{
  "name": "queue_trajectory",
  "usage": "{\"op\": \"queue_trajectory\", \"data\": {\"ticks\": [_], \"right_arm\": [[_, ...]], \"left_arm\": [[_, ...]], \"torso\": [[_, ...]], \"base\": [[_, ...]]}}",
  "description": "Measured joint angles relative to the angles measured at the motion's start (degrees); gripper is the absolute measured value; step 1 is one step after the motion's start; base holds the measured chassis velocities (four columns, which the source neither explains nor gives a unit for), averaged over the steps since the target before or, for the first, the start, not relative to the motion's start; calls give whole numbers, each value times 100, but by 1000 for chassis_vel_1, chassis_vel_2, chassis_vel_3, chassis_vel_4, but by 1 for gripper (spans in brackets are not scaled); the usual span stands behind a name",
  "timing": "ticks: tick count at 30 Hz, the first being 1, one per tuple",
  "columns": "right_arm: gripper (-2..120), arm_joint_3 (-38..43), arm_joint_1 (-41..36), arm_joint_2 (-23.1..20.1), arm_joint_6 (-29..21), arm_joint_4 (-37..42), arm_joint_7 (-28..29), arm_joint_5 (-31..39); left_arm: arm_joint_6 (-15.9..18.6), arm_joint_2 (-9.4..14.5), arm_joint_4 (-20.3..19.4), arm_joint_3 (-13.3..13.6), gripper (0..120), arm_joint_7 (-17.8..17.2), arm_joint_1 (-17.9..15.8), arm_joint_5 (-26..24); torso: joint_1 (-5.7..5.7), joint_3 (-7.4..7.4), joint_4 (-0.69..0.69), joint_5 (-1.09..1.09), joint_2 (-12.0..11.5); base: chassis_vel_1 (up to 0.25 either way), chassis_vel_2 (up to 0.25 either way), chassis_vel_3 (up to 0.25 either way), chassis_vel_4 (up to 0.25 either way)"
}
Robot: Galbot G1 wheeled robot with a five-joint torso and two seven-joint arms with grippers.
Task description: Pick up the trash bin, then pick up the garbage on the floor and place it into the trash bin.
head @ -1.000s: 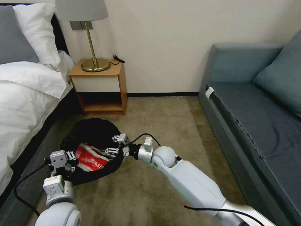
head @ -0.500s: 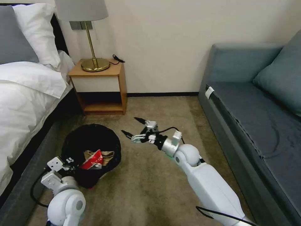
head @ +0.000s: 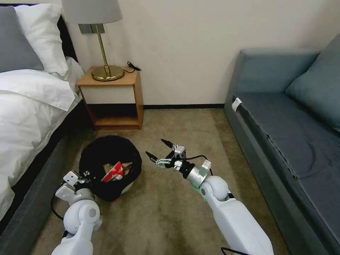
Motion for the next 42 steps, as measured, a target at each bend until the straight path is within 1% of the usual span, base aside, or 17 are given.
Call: {"op": "queue_trajectory", "data": {"ticks": [4, 5, 7, 10, 15, 17, 18, 19, 20, 22, 23, 25, 27, 30, 31, 34, 42], "right_arm": [[100, 25, -40, 8, 22, -13, 10, -8], [100, 38, -65, 11, 28, -12, 11, -10], [100, 45, -82, 11, 30, -11, 12, -11], [100, 58, -170, 15, 131, 23, 312, -15], [100, 61, -218, 49, 204, 32, 772, -43], [100, 36, -227, 85, 127, 43, 1851, -449], [100, 29, -226, 100, 28, 43, 2191, -608], [100, 29, -226, 100, 28, 43, 2191, -608], [100, 28, -212, 126, -180, 27, 2788, -840], [100, 52, -193, 151, -395, -16, 3459, -1000], [100, 52, -193, 151, -395, -16, 3459, -1000], [100, 114, -221, 167, -571, -17, 3893, -939], [100, 142, -245, 167, -610, -3, 3973, -890], [100, 298, -364, 158, -648, 106, 4087, -742], [100, 298, -364, 158, -648, 106, 4087, -742], [100, 473, -488, 215, -607, 180, 3927, -536], [100, 602, -522, 382, -461, 179, 3748, -435]], "left_arm": [[58, 26, 19, -23, 35, 18, 99, -50], [59, 33, 14, -44, 42, 26, 124, -69], [59, 39, -11, -54, 45, 27, 145, -85], [92, 81, -402, -51, 62, 28, 349, -63], [195, 110, -880, -29, 75, -36, 569, 163], [215, 185, -1234, -28, 85, 37, 778, 506], [191, 220, -1354, -35, 88, 121, 852, 604], [191, 220, -1354, -35, 88, 121, 852, 604], [117, 295, -1532, -68, 93, 282, 964, 831], [-107, 431, -1683, -140, 99, 606, 1084, 1442], [-107, 431, -1683, -140, 99, 606, 1084, 1442], [-356, 587, -1755, -158, 100, 891, 1160, 2033], [-403, 639, -1786, -133, 100, 953, 1174, 2133], [-608, 710, -1768, 81, 100, 1252, 1111, 2507], [-608, 710, -1768, 81, 100, 1252, 1111, 2507], [-841, 677, -1568, 283, 100, 1630, 983, 2677], [-894, 668, -1515, 321, 100, 1735, 954, 2650]], "torso": [[0, 0, 0, -1, 0], [0, 0, 0, -1, 0], [0, 0, 0, -1, 0], [0, 0, 0, -1, 0], [0, 0, -1, 0, 0], [0, -1, 0, -1, 0], [0, 0, 0, -1, 0], [0, 0, 0, -1, 0], [0, 0, 0, 0, 0], [0, 0, 0, 0, 0], [0, 0, 0, 0, 0], [0, 0, 0, -1, 0], [0, 0, 0, -1, 0], [0, 0, -1, -1, 0], [0, 0, -1, -1, 0], [0, 0, -2, -2, 0], [0, 0, 0, -1, 0]], "base": [[0, 0, 0, 0], [0, 0, 0, 0], [0, 0, 0, 0], [0, 0, 0, 0], [0, 0, 0, 0], [0, 0, 0, 0], [0, 0, 0, 0], [0, 0, 0, 0], [0, 0, 0, 0], [0, 0, 0, 0], [0, 0, 0, 0], [0, 0, 0, 0], [0, 0, 0, 0], [0, 0, 0, 0], [0, 0, 0, 0], [0, 0, 0, 0], [0, 0, 0, 0]]}}
